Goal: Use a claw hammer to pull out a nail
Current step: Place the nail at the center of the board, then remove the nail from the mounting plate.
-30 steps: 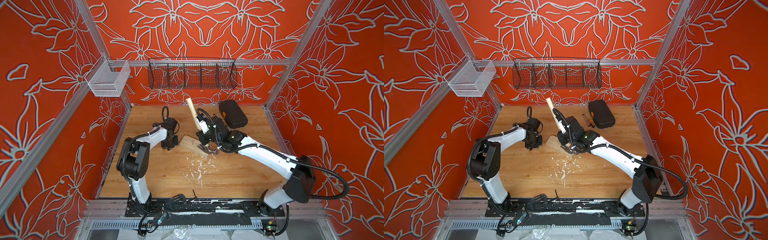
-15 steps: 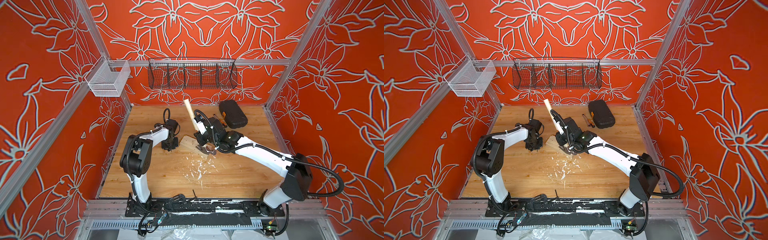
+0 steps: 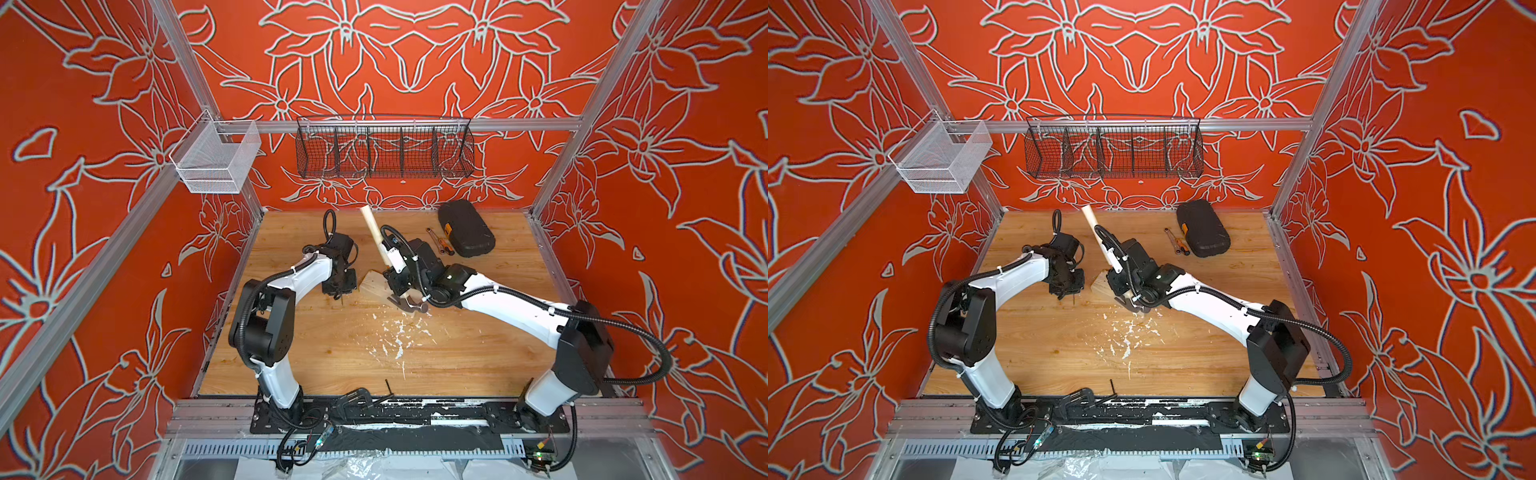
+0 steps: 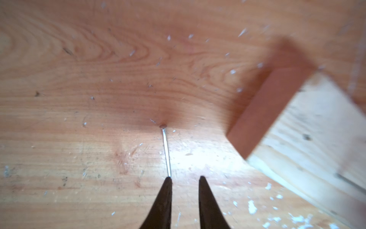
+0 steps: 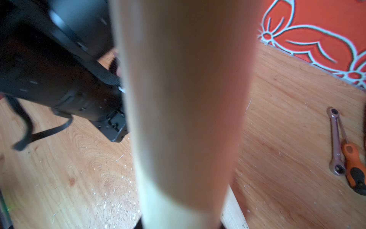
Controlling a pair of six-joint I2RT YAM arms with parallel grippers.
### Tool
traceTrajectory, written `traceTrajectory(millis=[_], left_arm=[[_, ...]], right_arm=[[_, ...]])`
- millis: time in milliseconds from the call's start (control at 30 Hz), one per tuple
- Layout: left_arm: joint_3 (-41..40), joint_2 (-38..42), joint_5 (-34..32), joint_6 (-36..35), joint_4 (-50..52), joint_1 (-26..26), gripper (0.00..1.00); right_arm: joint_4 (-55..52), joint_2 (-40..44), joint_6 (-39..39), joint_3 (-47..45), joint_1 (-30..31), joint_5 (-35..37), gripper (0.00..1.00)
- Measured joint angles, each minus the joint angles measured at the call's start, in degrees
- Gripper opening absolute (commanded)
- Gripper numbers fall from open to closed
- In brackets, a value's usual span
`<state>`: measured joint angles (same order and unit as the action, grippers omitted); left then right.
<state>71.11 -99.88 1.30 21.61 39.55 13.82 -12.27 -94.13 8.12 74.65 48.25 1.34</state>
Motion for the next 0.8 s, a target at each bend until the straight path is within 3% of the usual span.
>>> traceTrajectory(millis=[300, 533, 800], left_arm=[[-1.36, 5.99, 6.62, 2.38, -3.13, 0.00, 0.23], [-2.58, 4.52, 13.88, 4.35, -7.23, 0.28, 0.24], [-2.54, 1.57, 17.44, 5.49, -9.73, 0.76, 0.24]], right_arm=[[4.92, -3.78, -0.70, -0.68, -0.02, 2.40, 0.00], [8.39, -5.77, -0.74, -1.66, -0.68, 4.11, 0.00], [11.67, -7.65, -0.68, -1.66, -1.42, 5.31, 0.00]])
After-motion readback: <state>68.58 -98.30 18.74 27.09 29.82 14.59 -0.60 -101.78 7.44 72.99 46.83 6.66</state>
